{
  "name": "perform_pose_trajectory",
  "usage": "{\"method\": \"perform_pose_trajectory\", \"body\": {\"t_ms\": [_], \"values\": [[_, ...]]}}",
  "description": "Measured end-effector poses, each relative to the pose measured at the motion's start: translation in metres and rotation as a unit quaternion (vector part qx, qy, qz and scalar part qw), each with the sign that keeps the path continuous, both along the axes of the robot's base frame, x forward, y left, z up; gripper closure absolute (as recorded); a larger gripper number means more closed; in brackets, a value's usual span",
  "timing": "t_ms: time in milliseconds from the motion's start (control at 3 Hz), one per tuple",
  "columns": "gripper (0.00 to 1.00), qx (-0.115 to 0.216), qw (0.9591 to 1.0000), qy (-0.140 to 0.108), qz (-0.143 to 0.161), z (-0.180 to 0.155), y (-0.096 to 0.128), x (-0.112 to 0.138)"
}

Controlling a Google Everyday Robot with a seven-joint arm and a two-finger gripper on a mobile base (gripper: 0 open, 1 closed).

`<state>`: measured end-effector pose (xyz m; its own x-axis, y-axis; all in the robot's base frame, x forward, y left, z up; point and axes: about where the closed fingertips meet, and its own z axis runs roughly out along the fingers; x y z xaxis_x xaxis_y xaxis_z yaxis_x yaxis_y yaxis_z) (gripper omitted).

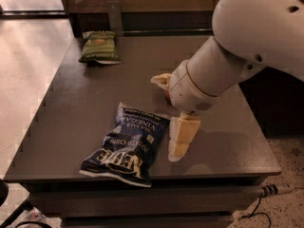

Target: Move blue chip bag near green jalapeno chip bag

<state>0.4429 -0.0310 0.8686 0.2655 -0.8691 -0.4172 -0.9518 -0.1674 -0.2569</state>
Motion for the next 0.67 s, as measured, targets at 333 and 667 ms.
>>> {"method": "perform_pose_trajectory", "body": {"t_ms": [333, 667], "values": [[0.00, 0.018, 0.9987, 0.007, 0.047, -0.018, 0.030, -0.001], [0.00, 0.030, 0.9963, 0.015, 0.080, -0.030, 0.055, -0.008]]}}
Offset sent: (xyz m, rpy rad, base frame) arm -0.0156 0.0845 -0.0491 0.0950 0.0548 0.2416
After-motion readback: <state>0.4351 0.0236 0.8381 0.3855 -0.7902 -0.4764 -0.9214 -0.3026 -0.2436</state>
